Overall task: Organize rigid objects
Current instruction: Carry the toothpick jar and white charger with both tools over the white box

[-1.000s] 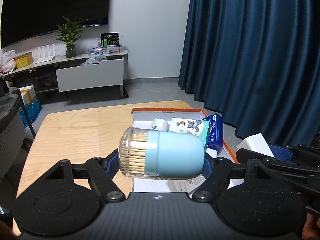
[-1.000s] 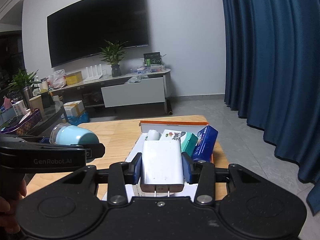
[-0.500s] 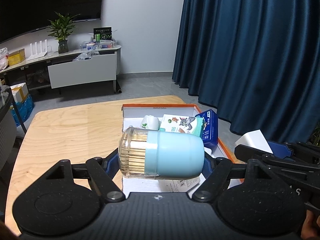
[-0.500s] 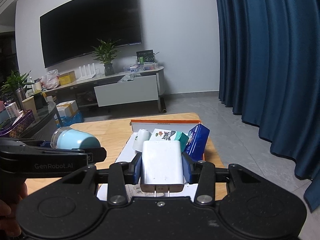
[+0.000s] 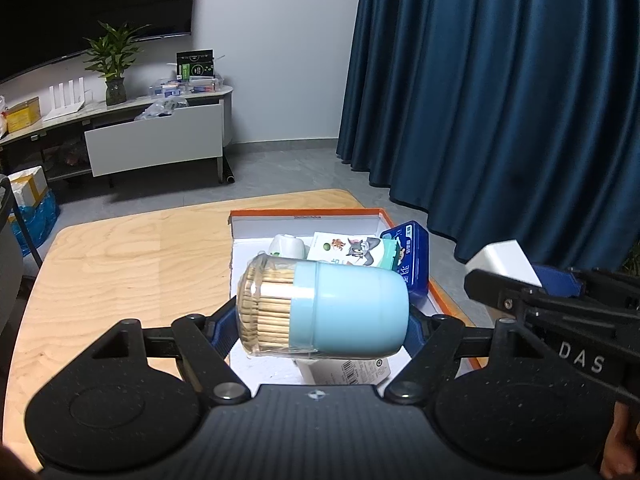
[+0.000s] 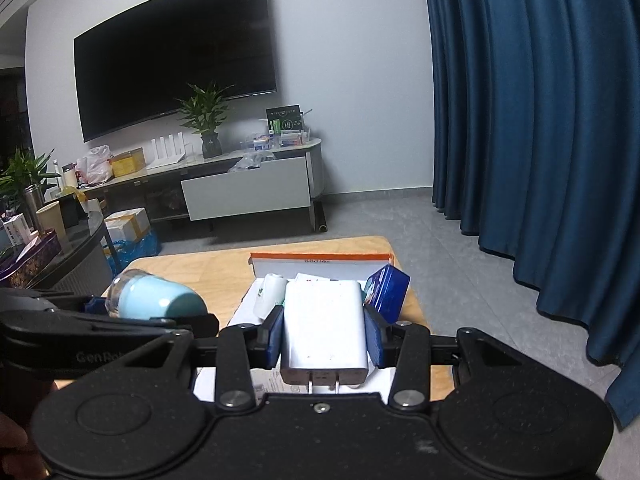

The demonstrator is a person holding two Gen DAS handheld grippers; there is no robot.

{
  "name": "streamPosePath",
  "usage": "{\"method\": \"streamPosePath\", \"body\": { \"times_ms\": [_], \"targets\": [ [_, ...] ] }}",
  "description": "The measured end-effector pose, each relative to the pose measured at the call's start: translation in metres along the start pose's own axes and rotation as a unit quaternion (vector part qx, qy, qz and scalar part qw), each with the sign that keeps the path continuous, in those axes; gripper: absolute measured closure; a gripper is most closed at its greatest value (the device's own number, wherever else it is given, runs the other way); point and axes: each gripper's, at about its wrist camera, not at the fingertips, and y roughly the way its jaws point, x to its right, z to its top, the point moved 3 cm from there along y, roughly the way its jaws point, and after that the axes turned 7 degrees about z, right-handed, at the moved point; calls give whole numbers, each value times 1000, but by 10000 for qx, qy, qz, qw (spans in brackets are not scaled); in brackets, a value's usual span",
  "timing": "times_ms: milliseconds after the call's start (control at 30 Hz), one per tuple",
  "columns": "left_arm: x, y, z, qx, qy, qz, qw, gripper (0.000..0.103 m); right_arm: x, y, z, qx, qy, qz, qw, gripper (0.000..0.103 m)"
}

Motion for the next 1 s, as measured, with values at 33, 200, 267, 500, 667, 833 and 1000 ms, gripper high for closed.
{"method": "streamPosePath", "body": {
  "times_ms": [33, 200, 267, 500, 667, 833, 1000],
  "targets": [
    [1, 2, 1, -15, -1, -10, 10000, 25, 1, 1, 1, 8, 1, -2, 10000, 53],
    [4, 6, 3, -45, 28, -42, 10000, 25, 4, 2, 5, 32, -17, -34, 10000, 53],
    [5, 7, 5, -50, 49, -45, 10000, 25, 5, 4, 8, 31, -29, -54, 10000, 53],
    [6, 13, 8, -66, 73, -77, 9999, 25, 7, 6, 12, 39, -47, -94, 9999, 53],
    [7, 17, 8, -109, 92, -91, 9999, 25, 10, 8, 15, 35, -32, -122, 9999, 53],
    [8, 21, 9, -137, 103, -100, 9998, 25, 11, 12, 18, 26, -41, -118, 9999, 53],
    [10, 25, 10, -164, 109, -132, 9997, 25, 12, 14, 21, 22, -44, -117, 9999, 53]
  ]
}}
